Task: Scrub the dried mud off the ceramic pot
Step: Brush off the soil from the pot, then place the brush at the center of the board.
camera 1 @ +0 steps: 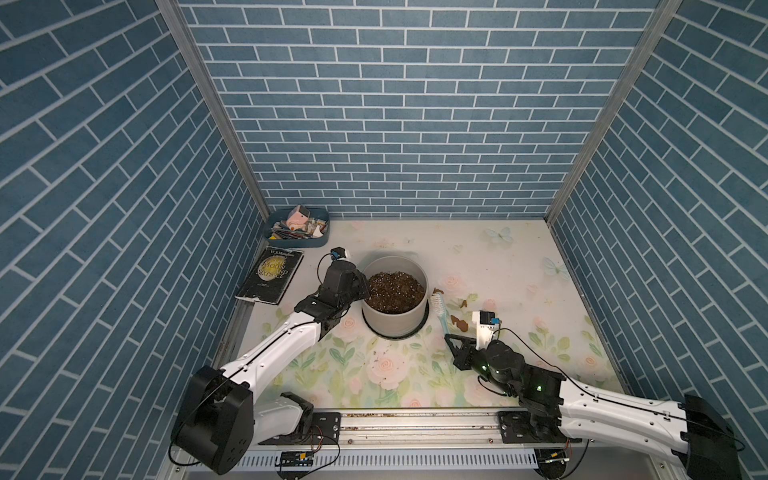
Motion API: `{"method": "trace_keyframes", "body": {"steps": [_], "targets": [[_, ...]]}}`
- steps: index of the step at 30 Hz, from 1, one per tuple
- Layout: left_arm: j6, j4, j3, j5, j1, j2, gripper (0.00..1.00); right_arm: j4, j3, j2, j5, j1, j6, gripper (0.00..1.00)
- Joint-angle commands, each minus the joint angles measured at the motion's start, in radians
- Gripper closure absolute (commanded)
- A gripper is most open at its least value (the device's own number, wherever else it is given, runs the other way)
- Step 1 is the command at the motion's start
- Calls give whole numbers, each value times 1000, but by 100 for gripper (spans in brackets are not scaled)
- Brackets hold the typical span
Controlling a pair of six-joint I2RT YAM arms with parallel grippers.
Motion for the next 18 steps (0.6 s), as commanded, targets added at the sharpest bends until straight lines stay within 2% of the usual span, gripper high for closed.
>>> {"method": "trace_keyframes", "body": {"steps": [1,10,18], "targets": [[-38,-53,-9,37,-5,25,100,-135,-8,-50,4,8,-35,100],[-20,-89,17,20,-4,17,100,-443,50,-180,105,8,-18,100],[65,-205,110,14,-5,73,100,-562,103,-59,165,5,27,100]]}}
